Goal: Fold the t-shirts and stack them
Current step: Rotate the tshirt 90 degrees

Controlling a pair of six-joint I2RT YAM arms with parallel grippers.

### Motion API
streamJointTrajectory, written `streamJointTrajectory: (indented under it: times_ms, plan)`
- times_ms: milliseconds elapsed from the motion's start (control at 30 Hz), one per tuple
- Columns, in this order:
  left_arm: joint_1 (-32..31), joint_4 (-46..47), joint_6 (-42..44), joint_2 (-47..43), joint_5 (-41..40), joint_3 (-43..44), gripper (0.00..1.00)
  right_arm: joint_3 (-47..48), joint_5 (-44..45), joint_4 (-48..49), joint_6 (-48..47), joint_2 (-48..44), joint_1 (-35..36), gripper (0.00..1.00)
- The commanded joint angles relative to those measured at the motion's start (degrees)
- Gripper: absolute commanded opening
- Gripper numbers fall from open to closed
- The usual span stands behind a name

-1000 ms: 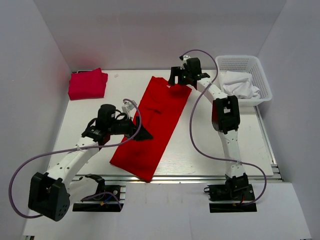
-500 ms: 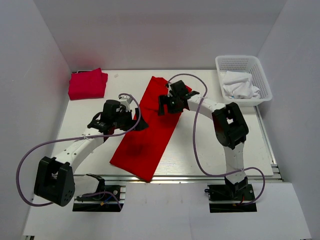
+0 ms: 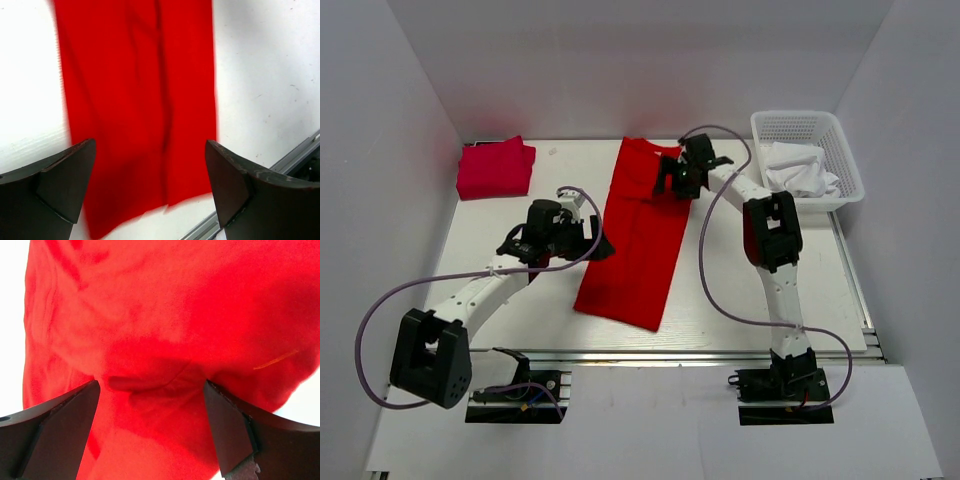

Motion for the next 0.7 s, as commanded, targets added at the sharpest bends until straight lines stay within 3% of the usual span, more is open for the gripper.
streamJointTrajectory:
  times_ms: [0,33,100,233,400,667]
  plan:
    - [0.3,1.4,1.5,2.3,0.6,0.0,1.00,11.0,2.3,-9.0,-5.1,8.8,-5.1,0.90]
    - [0.3,1.4,1.5,3.1,1.6,0.0,1.00,19.9,0.2,-9.7,-6.2,12.0,-6.3,0.90]
    - [0.3,1.4,2.2,4.5,3.1,0.5,1.00,23.4,-0.1,-9.8,-8.3,12.5,-6.5,0.90]
    - [-0.9,0.4,2.2,7.3,2.6,0.5,1.00,21.4,-0.3,-5.1,-14.4,2.6,-5.8,0.90]
    - [-0.9,3.3,2.7,12.2,6.4,-0.2,1.00,0.9,-5.2,1.3,-14.5,-16.1,-4.2,0.90]
    - [-5.2,1.4,5.8,18.0,8.8,0.4,1.00,-39.6,3.0,7.9,-3.3,-40.4,-3.1,0.90]
